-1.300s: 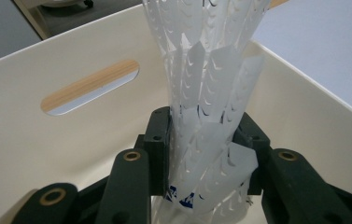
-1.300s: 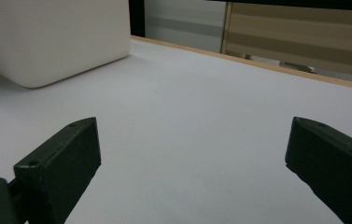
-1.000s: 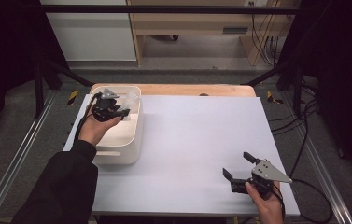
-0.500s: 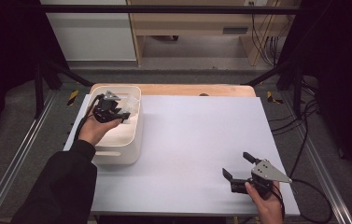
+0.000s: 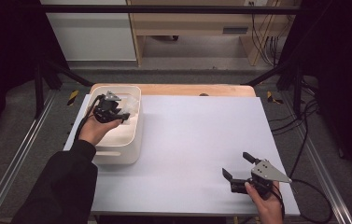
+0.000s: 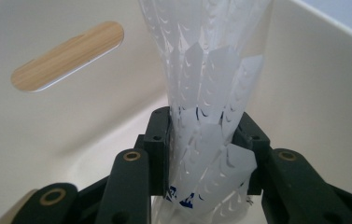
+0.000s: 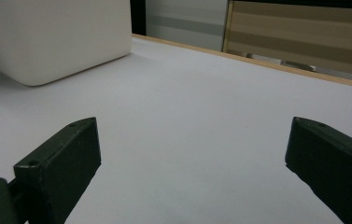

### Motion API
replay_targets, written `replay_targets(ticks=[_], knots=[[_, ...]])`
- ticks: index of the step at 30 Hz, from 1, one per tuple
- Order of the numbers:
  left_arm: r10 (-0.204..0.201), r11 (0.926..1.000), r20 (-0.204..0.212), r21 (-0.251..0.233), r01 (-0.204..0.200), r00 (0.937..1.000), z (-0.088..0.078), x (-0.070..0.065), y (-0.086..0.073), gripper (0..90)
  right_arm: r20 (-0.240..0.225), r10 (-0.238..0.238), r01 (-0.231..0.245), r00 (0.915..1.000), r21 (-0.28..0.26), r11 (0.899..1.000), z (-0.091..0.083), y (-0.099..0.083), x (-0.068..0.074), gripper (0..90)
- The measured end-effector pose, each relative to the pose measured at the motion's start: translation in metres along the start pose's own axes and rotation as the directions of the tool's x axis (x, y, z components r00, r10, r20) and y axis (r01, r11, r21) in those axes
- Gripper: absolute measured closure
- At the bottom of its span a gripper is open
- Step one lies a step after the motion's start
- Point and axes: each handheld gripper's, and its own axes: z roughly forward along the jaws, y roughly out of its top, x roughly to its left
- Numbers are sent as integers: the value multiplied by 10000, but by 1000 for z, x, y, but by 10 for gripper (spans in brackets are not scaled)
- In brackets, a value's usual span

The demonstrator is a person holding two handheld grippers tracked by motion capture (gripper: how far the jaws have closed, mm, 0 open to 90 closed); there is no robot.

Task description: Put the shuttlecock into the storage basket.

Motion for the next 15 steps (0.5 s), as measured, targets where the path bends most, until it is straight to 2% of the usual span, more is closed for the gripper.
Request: replay_targets(ticks=[8,11,15], knots=[[146,9982,-14,577,-145,9999,6,4,-1,638,-23,-5,5,10000,-21,10000,0,0,0,35],[278,9957,-164,888,-262,9995,10,8,0,638,-18,-65,65,10000,-3,10000,1,-1,0,35],[196,9951,-155,971,-180,9997,15,15,1,638,-26,-59,59,10000,64,10000,2,-1,0,35]])
